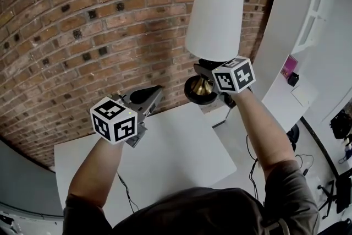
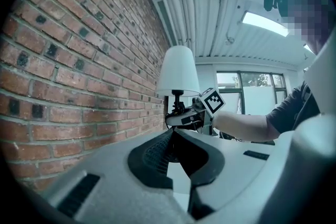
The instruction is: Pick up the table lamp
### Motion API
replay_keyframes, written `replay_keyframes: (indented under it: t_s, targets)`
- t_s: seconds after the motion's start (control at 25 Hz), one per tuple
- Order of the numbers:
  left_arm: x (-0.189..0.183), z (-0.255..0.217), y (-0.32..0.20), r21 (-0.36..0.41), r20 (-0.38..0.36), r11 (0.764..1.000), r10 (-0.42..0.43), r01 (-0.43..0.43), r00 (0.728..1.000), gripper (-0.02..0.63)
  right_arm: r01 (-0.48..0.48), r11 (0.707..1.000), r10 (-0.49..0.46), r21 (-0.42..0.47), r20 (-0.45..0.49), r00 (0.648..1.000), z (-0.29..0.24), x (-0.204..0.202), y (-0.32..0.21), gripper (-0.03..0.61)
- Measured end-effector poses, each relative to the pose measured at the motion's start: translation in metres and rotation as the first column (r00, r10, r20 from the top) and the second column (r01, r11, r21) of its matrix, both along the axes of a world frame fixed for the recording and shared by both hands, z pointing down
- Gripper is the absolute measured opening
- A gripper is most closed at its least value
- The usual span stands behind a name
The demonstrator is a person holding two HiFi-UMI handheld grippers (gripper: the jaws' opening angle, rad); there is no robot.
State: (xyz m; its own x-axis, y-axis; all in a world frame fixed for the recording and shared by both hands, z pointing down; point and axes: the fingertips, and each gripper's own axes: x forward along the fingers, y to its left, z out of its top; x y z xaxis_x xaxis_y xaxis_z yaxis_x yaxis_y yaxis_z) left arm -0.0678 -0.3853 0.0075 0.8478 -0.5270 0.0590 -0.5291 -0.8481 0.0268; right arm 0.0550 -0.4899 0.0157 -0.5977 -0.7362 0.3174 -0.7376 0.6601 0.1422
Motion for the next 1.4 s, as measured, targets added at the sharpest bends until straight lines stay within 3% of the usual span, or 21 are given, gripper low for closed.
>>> replay_keyframes:
  t_s: [0.52, 1.4]
  targets:
    - [-0.014, -0.017, 0.004, 0.010, 0.013, 1.000, 0.000, 0.000, 1.000, 0.003, -0.001, 1.000, 0.001, 0.026, 0.004, 1.000, -0.024, -0.012, 0.007, 0.098]
    - [-0.026, -0.018, 0.000, 0.017, 0.021, 1.000, 0.004, -0.004, 1.000, 0.003, -0.003, 1.000, 0.003, 0.019, 0.004, 1.000, -0.020, -0.025, 0.005, 0.098]
